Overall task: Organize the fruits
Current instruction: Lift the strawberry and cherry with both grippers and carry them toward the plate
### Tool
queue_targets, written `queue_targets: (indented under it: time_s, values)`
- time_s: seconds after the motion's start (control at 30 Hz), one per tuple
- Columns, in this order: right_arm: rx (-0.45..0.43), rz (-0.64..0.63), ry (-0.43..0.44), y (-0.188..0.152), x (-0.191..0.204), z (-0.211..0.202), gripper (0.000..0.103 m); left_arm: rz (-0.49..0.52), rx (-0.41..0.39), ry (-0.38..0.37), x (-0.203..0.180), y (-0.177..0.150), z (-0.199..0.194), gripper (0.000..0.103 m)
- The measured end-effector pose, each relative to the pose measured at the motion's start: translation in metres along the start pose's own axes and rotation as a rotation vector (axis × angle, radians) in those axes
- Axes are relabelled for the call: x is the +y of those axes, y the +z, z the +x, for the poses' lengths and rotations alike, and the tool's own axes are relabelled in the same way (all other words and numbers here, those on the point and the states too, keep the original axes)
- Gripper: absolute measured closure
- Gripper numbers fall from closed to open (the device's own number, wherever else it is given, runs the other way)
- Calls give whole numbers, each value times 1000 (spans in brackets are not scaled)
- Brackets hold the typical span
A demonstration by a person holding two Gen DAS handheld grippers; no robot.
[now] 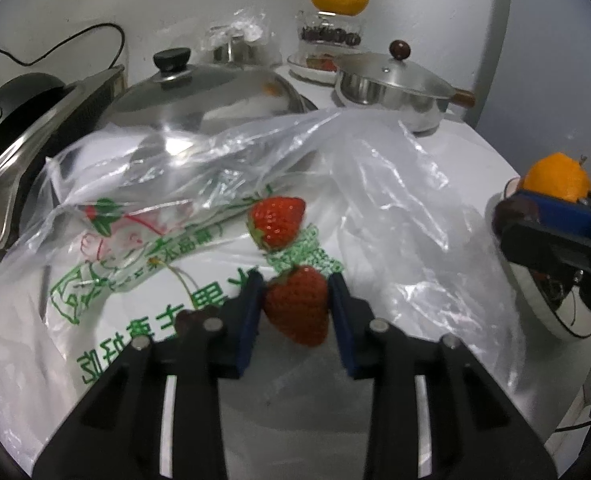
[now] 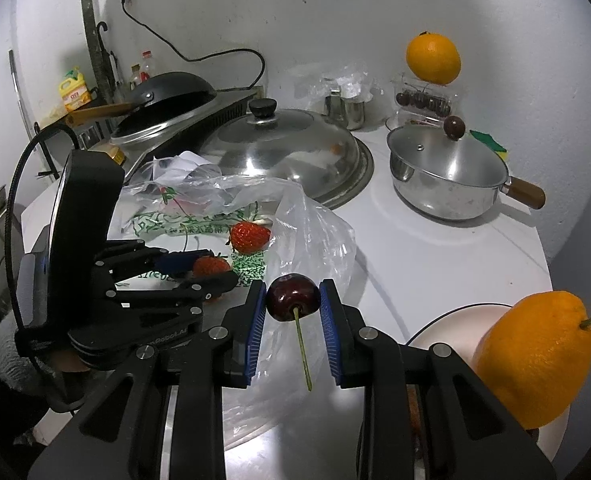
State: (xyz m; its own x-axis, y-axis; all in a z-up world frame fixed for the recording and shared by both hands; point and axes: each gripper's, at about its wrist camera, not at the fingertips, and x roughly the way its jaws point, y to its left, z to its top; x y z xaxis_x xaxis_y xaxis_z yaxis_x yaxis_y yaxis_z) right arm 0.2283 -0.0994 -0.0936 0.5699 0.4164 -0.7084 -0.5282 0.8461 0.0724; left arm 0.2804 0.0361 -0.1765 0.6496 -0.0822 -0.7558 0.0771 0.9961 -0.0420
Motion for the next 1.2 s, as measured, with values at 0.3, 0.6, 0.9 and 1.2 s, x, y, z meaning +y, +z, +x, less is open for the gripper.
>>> queue_targets:
  time_s: [0.3,0.6,0.9,1.2]
  values:
    - [-21,-15,-9,1,9,-15,74,3,-43,-15,-6,3,-26,69]
    - [-39,-25,-19,-2,14,-33,74,6,-91,-22,-15,2,-55,69]
    - [-60,-27,-34,-5,17,-50,74,14,-123,-26,-25,-3,-82,69]
    - [-76,-29,-41,-12,20,-67,74,27,-151,-21,-35,-9,-105,69]
